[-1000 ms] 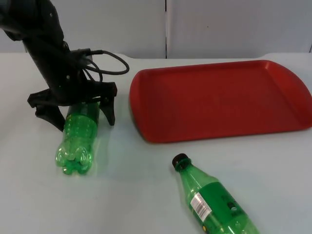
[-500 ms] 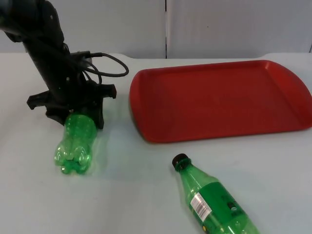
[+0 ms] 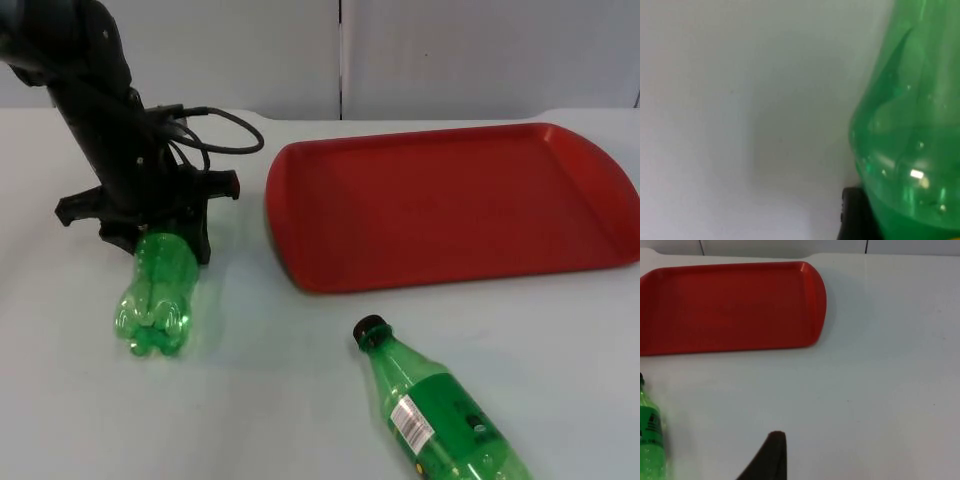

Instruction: Place the bottle upright on the tray.

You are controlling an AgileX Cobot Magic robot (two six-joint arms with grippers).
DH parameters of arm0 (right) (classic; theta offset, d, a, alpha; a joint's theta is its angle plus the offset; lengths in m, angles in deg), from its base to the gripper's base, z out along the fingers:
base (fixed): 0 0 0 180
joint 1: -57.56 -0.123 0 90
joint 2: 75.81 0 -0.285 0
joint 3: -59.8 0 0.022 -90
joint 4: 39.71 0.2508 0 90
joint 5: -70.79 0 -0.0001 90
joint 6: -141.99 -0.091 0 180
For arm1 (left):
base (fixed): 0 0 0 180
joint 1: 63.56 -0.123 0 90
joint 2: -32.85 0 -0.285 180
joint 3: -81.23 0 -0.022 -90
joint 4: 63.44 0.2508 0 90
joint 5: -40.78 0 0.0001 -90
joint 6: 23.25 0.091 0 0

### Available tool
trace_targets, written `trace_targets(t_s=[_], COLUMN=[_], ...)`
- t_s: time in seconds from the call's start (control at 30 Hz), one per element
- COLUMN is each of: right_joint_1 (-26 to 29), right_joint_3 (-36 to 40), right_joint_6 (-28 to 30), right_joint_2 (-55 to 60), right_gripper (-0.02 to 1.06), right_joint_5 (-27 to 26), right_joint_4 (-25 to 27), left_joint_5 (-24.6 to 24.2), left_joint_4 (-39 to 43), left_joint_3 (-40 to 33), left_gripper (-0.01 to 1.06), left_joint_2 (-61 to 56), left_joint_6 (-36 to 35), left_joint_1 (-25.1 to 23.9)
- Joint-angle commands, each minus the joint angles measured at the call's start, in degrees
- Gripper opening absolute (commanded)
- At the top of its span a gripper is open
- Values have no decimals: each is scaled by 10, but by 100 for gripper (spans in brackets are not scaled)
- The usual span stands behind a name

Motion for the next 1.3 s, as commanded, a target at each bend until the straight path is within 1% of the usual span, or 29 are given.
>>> trace_targets(t_s=[0.0,0.07,0.13,0.2,0.33,0.37,0.4,0.53,0.57,0.6,0.7,0.77,0.8,0.87,0.9,1.03,1.07,1.17,1.2,1.23,1.27], right_joint_1=[2,2,2,2,2,2,2,2,2,2,2,2,2,2,2,2,2,2,2,2,2], right_joint_3=[1,1,1,1,1,1,1,1,1,1,1,1,1,1,1,1,1,1,1,1,1], right_joint_6=[-1,-1,-1,-1,-1,-1,-1,-1,-1,-1,-1,-1,-1,-1,-1,-1,-1,-1,-1,-1,-1], right_joint_2=[-2,-2,-2,-2,-2,-2,-2,-2,-2,-2,-2,-2,-2,-2,-2,-2,-2,-2,-2,-2,-2], right_gripper=[105,105,105,105,105,105,105,105,105,105,105,105,105,105,105,105,105,105,105,105,105], right_joint_5=[-2,-2,-2,-2,-2,-2,-2,-2,-2,-2,-2,-2,-2,-2,-2,-2,-2,-2,-2,-2,-2], right_joint_4=[3,3,3,3,3,3,3,3,3,3,3,3,3,3,3,3,3,3,3,3,3], left_joint_5=[13,20,42,47,107,107,122,175,185,185,218,226,246,269,269,322,322,384,408,408,443], left_joint_4=[-10,-10,-10,-10,-14,-14,-18,-47,-57,-57,-87,-95,-111,-130,-130,-186,-186,-223,-226,-226,-226], left_joint_3=[0,0,0,0,0,0,0,0,0,0,0,0,0,0,0,0,0,0,0,0,0], left_gripper=[0,0,0,0,0,0,0,0,0,0,0,0,0,0,0,0,0,0,0,0,0], left_joint_2=[-28,-40,-72,-80,-151,-151,-168,-228,-241,-241,-268,-275,-281,-284,-284,-284,-284,-284,-284,-284,-282], left_joint_6=[-4,-4,-1,0,4,4,10,52,68,68,100,109,123,154,154,230,230,295,308,308,317], left_joint_1=[2,2,2,2,2,2,2,3,3,3,3,3,3,7,7,31,31,57,66,66,78])
